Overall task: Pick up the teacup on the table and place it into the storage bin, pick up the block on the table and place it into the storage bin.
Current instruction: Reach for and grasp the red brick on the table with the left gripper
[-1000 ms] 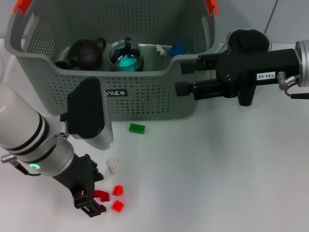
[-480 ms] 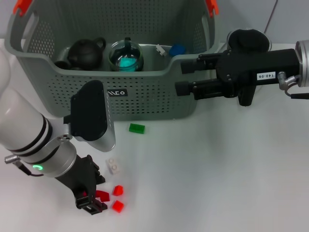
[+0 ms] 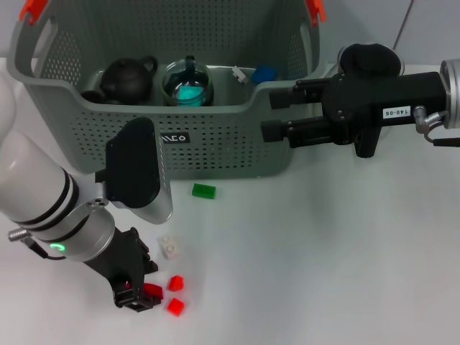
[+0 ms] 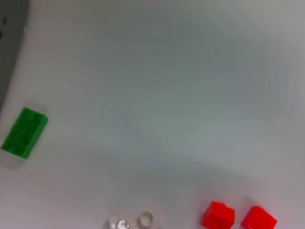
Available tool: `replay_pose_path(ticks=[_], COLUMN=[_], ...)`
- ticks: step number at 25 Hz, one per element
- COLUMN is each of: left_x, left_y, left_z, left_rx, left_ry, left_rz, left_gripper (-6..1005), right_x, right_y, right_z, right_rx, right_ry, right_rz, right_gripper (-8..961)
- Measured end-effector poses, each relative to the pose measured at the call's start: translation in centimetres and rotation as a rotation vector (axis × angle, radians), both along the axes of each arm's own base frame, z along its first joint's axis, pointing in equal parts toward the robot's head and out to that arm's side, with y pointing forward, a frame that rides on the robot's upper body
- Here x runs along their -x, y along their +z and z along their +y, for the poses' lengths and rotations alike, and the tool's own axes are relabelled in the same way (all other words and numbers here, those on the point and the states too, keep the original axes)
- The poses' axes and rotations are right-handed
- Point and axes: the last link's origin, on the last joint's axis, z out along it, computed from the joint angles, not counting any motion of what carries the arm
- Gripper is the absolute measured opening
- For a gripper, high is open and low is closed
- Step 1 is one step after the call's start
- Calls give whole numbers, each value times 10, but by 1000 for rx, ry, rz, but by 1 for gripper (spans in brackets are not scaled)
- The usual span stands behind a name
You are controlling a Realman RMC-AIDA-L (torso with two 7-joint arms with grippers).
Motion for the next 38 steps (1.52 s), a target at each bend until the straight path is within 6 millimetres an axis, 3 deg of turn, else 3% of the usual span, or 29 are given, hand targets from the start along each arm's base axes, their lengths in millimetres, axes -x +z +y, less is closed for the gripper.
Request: replay_pose_path(ticks=[4, 6, 28, 33, 38], left_x=[1, 1, 1, 1, -2], left_y=[-2, -2, -3, 0, 7], left_z=[-1, -1, 0, 1, 2], left_rx=[9, 11, 21, 16, 5], left_ry=[-2, -7, -12, 4, 11], left_rz=[4, 4, 7, 6, -4], left_gripper=[568, 370, 350, 234, 184], right_x=[0, -1, 0, 0, 0], right_y=[1, 2, 3, 4, 5], right_z=[0, 1, 2, 2, 2], right_rx=[-3, -6, -13, -15, -19], right_ry=[0, -1, -4, -3, -4], right_rz=[0, 2, 7, 10, 17], right_gripper=[776, 776, 778, 778, 777])
